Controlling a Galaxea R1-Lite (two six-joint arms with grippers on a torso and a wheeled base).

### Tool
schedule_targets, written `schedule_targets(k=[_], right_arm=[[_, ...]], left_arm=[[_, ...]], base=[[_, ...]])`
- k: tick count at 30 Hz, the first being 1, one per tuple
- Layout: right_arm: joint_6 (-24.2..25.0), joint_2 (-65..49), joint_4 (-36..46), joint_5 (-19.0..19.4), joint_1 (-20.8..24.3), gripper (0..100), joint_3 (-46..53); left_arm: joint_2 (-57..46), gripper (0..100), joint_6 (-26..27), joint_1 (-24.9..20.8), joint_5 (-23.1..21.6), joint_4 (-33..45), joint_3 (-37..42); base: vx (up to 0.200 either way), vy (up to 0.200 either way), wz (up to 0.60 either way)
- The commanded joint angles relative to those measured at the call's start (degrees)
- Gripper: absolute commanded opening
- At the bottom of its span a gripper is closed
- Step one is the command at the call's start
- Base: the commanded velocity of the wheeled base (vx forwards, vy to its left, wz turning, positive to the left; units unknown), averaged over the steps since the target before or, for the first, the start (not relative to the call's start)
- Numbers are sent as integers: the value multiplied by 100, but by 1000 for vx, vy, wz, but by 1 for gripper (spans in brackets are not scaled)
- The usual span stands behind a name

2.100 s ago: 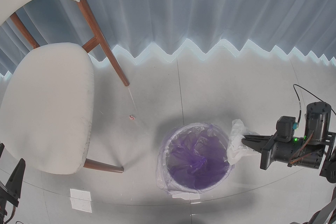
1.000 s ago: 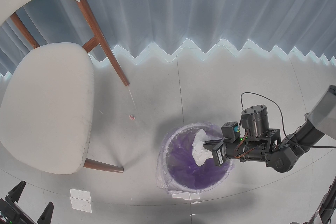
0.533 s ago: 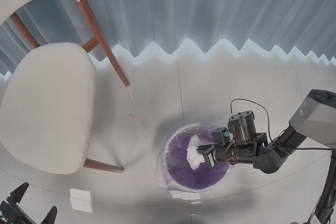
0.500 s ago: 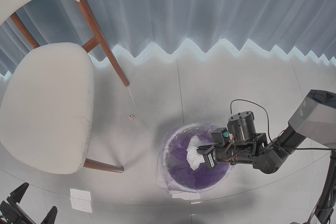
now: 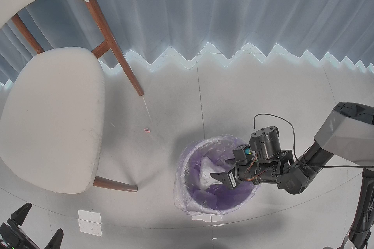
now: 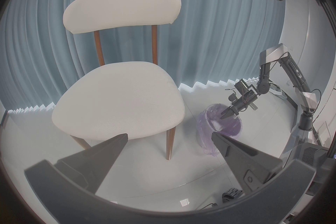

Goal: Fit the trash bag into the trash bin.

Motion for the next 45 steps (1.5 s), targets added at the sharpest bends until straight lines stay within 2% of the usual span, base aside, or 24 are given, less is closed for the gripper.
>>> schedule_targets(k=[1,11,19,21,25,31,34,39,42,45], right_arm=[[5,-24,-62,-12,3,100,9],[313,-815,-70,-196,-15,100,475],[533,-2142,-62,-337,-234,100,1318],[700,-2696,-62,-363,-305,100,1608],[735,-3794,-18,-416,-788,100,2197],[753,-4832,-9,-425,-1535,100,2760],[761,-5166,-62,-477,-1720,100,3076],[761,-5983,-62,-636,-1887,100,3788],[770,-6308,-53,-750,-2054,100,3999],[779,-6537,-53,-820,-2212,100,4122]], left_arm=[[24,100,6,-1,-1,-4,99],[15,100,41,-1,-45,-4,99],[15,100,-38,-1,104,-21,99],[15,100,-64,8,280,-13,99],[15,100,-152,61,588,-13,99],[15,100,-258,236,711,-13,99],[7,100,-266,236,816,-13,99],[7,100,-407,236,1440,-13,99],[7,100,-425,245,1528,-13,99],[-2,100,-521,483,1607,-21,99]], base=[[0,0,0],[0,0,0],[0,0,0],[0,0,0],[0,0,0],[0,0,0],[0,0,0],[0,0,0],[0,0,0],[0,0,0]])
